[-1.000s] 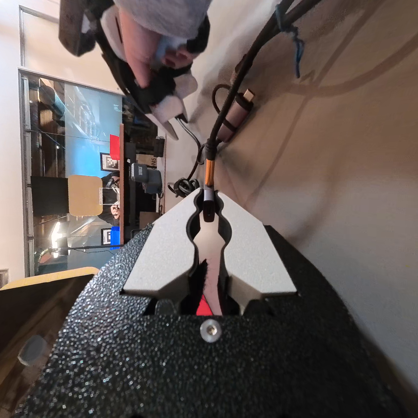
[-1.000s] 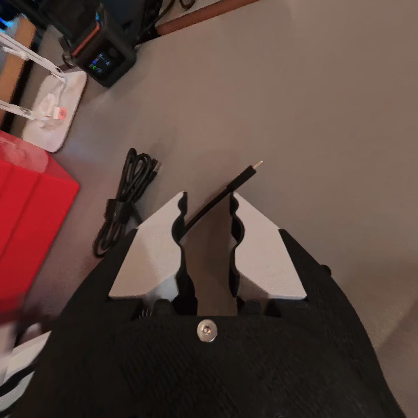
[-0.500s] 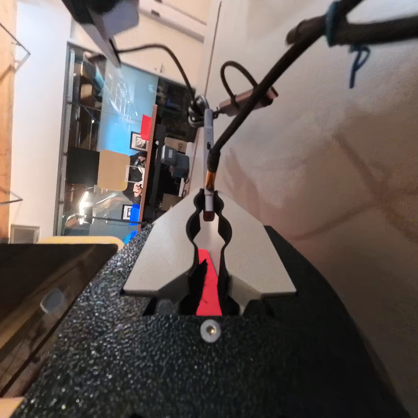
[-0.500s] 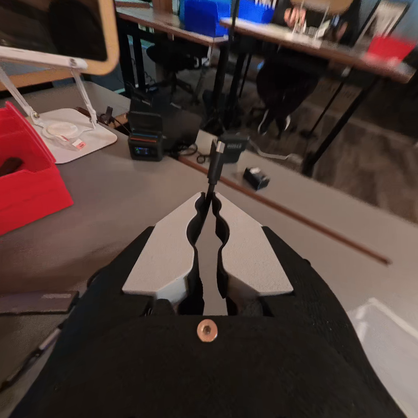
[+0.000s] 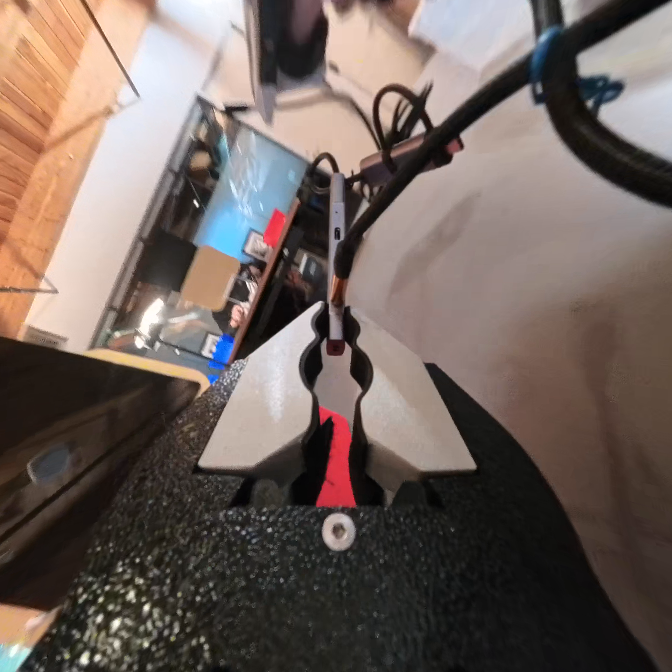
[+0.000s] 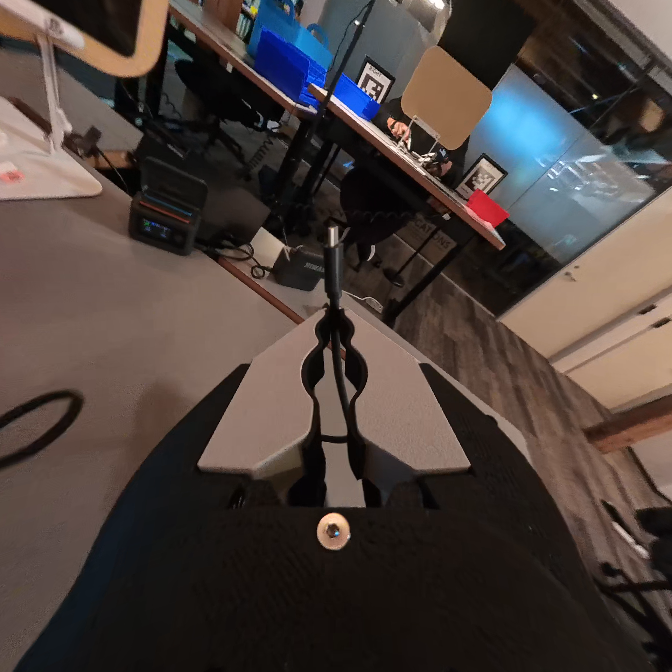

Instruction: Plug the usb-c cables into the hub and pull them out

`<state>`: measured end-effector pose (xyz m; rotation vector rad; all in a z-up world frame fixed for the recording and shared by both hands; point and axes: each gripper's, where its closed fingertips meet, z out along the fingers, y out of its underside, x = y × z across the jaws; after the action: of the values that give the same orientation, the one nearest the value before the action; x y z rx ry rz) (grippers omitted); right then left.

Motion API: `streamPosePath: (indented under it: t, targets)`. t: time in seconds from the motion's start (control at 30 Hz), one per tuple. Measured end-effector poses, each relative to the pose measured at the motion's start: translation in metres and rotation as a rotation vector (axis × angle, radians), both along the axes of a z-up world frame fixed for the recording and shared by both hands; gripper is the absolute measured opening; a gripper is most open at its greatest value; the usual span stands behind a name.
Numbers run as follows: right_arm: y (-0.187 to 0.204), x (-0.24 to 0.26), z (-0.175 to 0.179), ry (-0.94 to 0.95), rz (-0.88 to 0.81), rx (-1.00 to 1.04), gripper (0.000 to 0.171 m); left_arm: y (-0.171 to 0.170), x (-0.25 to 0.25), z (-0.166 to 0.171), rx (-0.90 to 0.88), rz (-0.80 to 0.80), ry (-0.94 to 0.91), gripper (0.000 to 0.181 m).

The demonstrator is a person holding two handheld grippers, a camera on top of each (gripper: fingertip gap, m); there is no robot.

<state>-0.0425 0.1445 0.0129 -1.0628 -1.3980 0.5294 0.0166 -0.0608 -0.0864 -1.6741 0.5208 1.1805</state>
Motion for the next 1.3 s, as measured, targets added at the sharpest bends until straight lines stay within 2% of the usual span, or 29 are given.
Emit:
streamPosePath:
  t: [0.13,0.2,0.33,0.4,0.53,0.7,0.8,0.9,0.97,1.1,1.3]
  targets:
    - [-0.026,0.016,-0.023,-0.164,0.103,0.08,0.002,0.002,-0.027,-0.034,-0.161,0.127,-0.122,0.007]
    - [-0.042,0.031,-0.043,-0.285,0.155,0.156,0.002,0.0,-0.033,-0.039,-0.193,0.168,-0.12,0.007]
    - [-0.037,0.077,-0.079,-0.599,0.005,0.524,0.003,-0.005,-0.044,-0.047,-0.254,0.255,-0.09,0.007]
    - [-0.045,0.093,-0.097,-0.71,-0.016,0.595,0.002,-0.007,-0.049,-0.051,-0.288,0.293,-0.068,0.007]
    - [-0.087,0.104,-0.136,-0.76,0.142,0.394,0.006,-0.011,-0.055,-0.061,-0.354,0.332,-0.054,0.007]
    - [-0.137,0.1,-0.165,-0.729,0.411,-0.059,0.005,-0.012,-0.053,-0.077,-0.436,0.315,-0.054,0.007]
    - [-0.143,0.101,-0.179,-0.743,0.464,-0.181,0.009,-0.012,-0.052,-0.078,-0.44,0.308,-0.047,0.007]
    - [-0.148,0.106,-0.174,-0.711,0.51,-0.288,0.027,-0.013,-0.052,-0.079,-0.443,0.305,-0.043,0.007]
    - [-0.15,0.113,-0.169,-0.694,0.544,-0.319,0.038,-0.013,-0.052,-0.08,-0.446,0.303,-0.042,0.007]
    - [-0.143,0.128,-0.168,-0.716,0.554,-0.221,0.048,-0.014,-0.052,-0.082,-0.449,0.293,-0.039,0.008]
    - [-0.141,0.136,-0.158,-0.731,0.619,-0.205,0.047,-0.014,-0.05,-0.085,-0.461,0.272,-0.027,0.009]
